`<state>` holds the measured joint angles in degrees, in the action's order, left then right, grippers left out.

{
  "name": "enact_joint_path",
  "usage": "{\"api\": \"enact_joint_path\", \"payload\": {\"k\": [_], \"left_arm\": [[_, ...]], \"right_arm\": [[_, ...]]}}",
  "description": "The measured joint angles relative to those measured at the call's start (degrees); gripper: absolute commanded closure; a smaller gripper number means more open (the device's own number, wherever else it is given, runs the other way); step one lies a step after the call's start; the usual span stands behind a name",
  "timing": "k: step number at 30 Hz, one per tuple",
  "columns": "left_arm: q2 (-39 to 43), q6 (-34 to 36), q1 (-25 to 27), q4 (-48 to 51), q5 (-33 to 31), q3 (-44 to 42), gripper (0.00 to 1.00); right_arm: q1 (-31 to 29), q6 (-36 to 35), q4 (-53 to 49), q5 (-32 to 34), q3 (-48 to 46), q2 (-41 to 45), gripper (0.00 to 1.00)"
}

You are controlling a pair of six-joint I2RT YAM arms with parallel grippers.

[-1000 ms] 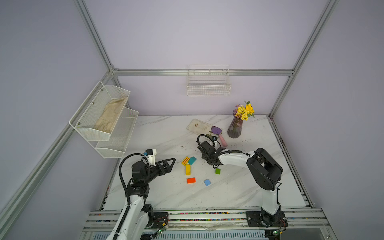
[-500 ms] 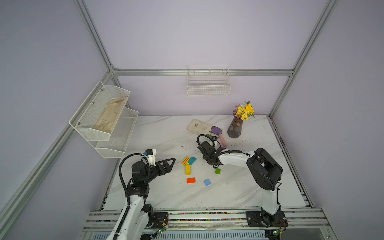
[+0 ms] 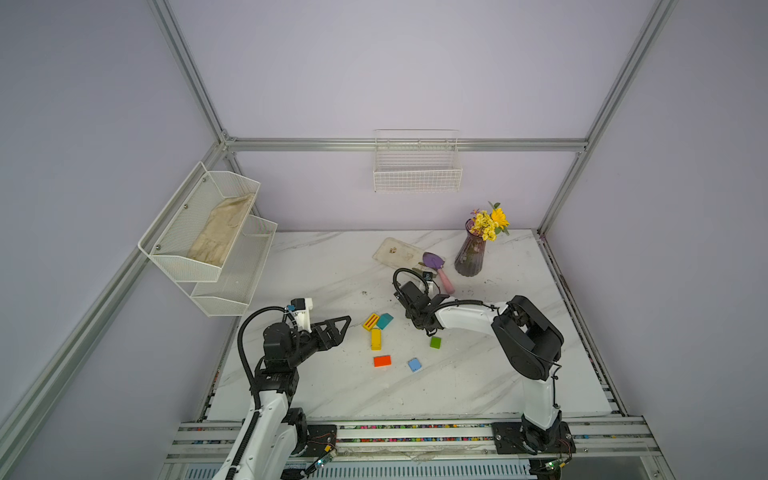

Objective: Build the wood block tower
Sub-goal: 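Lower the orange block onto the magenta and pink blocks and open the right gripper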

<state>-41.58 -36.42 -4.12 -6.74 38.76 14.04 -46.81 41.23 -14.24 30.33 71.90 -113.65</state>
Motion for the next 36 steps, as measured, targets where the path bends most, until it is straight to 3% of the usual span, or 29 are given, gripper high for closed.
{"api": "enact_joint_path", "payload": {"k": [3, 13, 21, 28, 36], "left_arm": [[-0.02, 0.00, 0.00, 0.00, 0.00, 0.00, 0.00], [0.00, 0.00, 0.00, 0.00, -0.02, 0.00, 0.00], [0.00, 0.00, 0.00, 0.02, -0.04, 0.00, 0.00], [0.17, 0.00, 0.00, 0.13, -0.07, 0.00, 0.00], [0.57, 0.00, 0.00, 0.33, -0.13, 0.00, 0.00]], "right_arm": [[0.00, -0.02, -0.02, 0.33, 0.00, 0.00, 0.32], [0.02, -2.38, -0.37, 0.26, -0.13, 0.68, 0.15], [-0.79, -4.55, 1.62, -0.63, -5.18, 10.10, 0.13], [-2.56, -3.85, 4.63, -0.96, -13.68, 16.26, 0.27], [-2.45, -2.86, 6.03, -2.43, -15.28, 14.14, 0.42]]}}
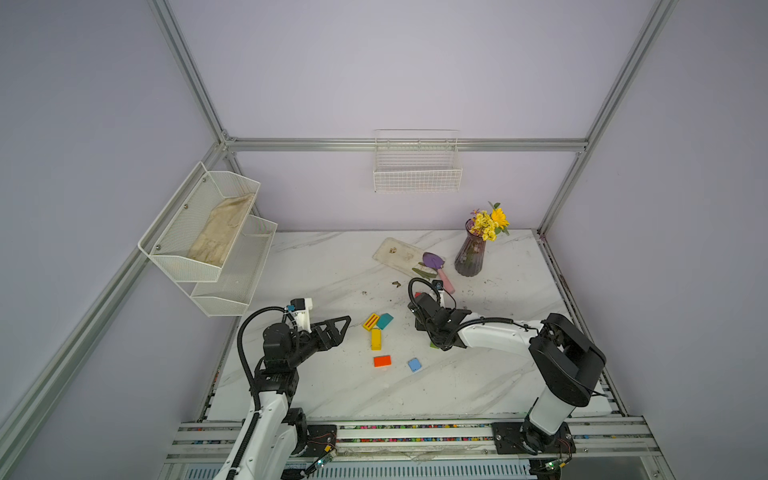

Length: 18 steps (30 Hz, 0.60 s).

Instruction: Build the wood block tower

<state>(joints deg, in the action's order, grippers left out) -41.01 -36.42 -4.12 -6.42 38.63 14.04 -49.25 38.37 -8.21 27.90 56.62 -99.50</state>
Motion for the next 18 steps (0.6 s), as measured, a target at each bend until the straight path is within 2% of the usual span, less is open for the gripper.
{"api": "enact_joint_path", "payload": {"k": [6, 11, 18], "left_arm": [[0.04, 0.00, 0.00, 0.07, -0.09, 0.00, 0.00], [0.04, 0.02, 0.00, 0.07, -0.11, 0.00, 0.00], [0.04, 0.00, 0.00, 0.07, -0.11, 0.00, 0.00]], "right_arm": [[0.72, 0.13, 0.22, -0.83, 0.15, -3.63, 0.47], [1.77, 0.09, 0.33, -1.20, 0.17, -4.02, 0.53], [2.40, -0.87, 0.87, -1.62, 1.18, -4.44, 0.58]]}}
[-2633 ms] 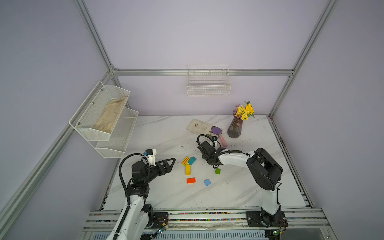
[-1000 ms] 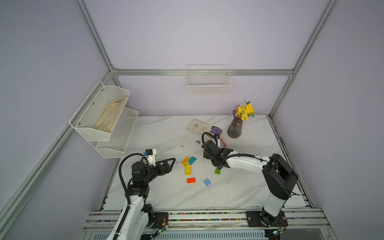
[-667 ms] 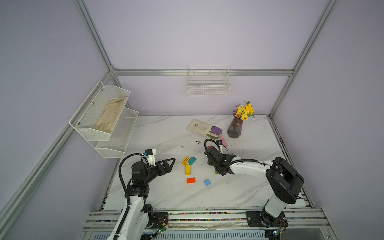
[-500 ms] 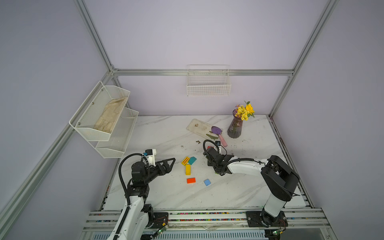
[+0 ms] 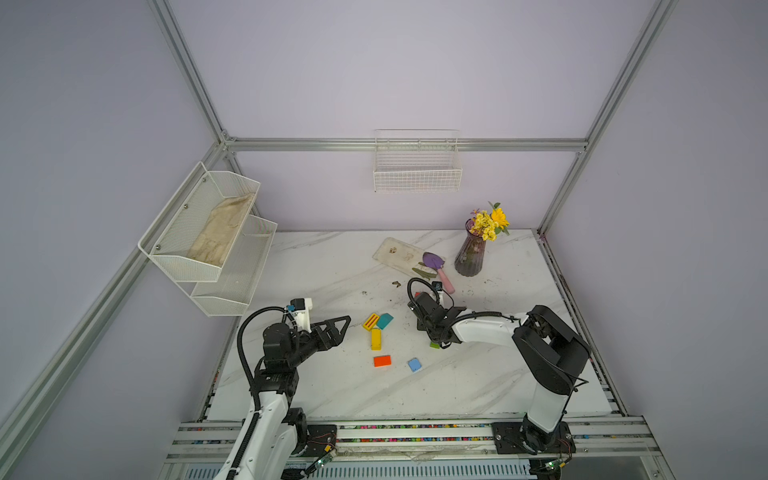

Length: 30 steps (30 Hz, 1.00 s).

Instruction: Build the wood block tower

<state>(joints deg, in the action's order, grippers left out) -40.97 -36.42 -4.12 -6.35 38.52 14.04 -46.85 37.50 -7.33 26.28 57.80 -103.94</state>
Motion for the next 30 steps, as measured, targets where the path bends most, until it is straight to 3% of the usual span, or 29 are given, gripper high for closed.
{"api": "enact_joint_path", "payload": {"k": [30], "left_arm": [[0.02, 0.02, 0.00, 0.02, -0.22, 0.00, 0.00]], "right_arm": [[0.98, -3.74, 0.70, -0.52, 5.51, -4.39, 0.61]]}}
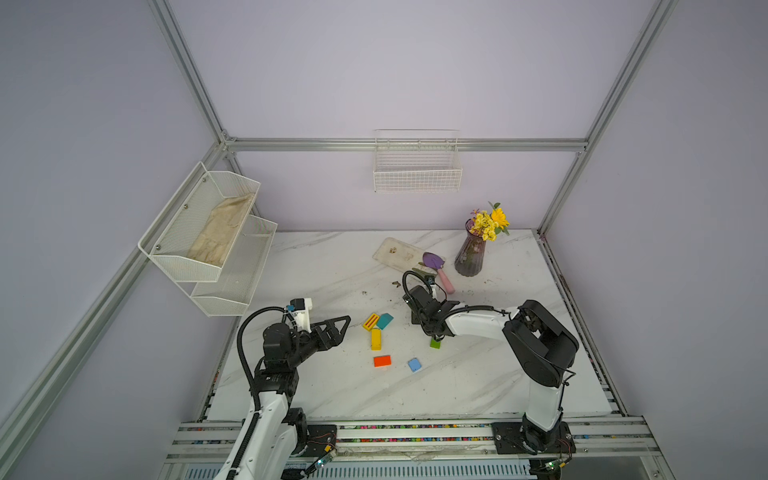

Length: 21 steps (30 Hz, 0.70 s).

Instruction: Build the wood block tower

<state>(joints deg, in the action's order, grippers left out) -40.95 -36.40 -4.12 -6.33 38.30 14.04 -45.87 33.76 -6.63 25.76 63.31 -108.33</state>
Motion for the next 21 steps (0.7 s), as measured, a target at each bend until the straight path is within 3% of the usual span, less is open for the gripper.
{"api": "enact_joint_path", "payload": {"k": [7, 15, 21], "left_arm": [[0.07, -0.02, 0.00, 0.00, 0.00, -0.02, 0.00], [0.39, 0.00, 0.00, 0.09, -0.20, 0.00, 0.00], [1.16, 0.00, 0.00, 0.31, -0.55, 0.00, 0.00]], "right_arm": [[0.42, 0.02, -0.02, 0.35, 0.00, 0.00, 0.61], [0.83, 0.22, -0.13, 0.28, -2.45, 3.76, 0.48], [0.87, 0.13, -0.17, 0.15, -1.46, 8.13, 0.47]]}}
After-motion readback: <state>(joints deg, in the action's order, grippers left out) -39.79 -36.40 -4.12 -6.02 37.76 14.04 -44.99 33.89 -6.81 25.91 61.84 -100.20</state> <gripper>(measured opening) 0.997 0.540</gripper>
